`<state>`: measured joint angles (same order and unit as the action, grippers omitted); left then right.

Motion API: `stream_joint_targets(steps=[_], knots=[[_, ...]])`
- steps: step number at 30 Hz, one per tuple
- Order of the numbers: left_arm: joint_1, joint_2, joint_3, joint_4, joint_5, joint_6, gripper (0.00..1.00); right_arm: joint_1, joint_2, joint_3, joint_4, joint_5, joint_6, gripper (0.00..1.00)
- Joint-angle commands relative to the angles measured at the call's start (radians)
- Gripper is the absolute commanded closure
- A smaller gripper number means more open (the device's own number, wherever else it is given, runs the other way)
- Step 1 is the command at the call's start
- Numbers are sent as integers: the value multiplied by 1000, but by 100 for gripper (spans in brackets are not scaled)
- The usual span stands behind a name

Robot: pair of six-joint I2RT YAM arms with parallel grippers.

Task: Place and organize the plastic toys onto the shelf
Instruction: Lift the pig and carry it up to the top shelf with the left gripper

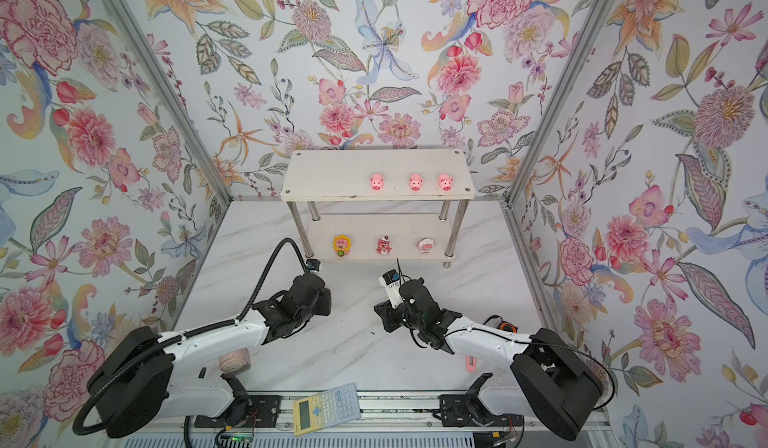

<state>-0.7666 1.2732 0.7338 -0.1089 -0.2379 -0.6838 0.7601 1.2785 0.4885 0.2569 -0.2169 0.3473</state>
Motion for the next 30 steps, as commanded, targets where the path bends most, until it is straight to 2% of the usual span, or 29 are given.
stream_joint_targets(steps=[1,4,10,17,24,26,30], knots=[[-23,-105,214,-235,-111,93,74,-8,-45,-12,-29,7,21,86],[-33,-105,431,-372,-162,138,75,-8,-73,-15,-45,10,28,86],[-40,44,815,-510,-210,245,76,-14,-91,-28,-42,16,47,85],[-38,402,1345,-697,-233,357,72,-18,-44,-20,-36,5,58,84],[-9,729,1832,-893,-225,382,72,-18,-22,-14,-30,-14,65,84],[2,775,1896,-922,-234,379,71,-19,-30,-15,-34,-13,65,83],[26,772,1831,-870,-209,361,70,-19,-42,-16,-42,-7,59,83]])
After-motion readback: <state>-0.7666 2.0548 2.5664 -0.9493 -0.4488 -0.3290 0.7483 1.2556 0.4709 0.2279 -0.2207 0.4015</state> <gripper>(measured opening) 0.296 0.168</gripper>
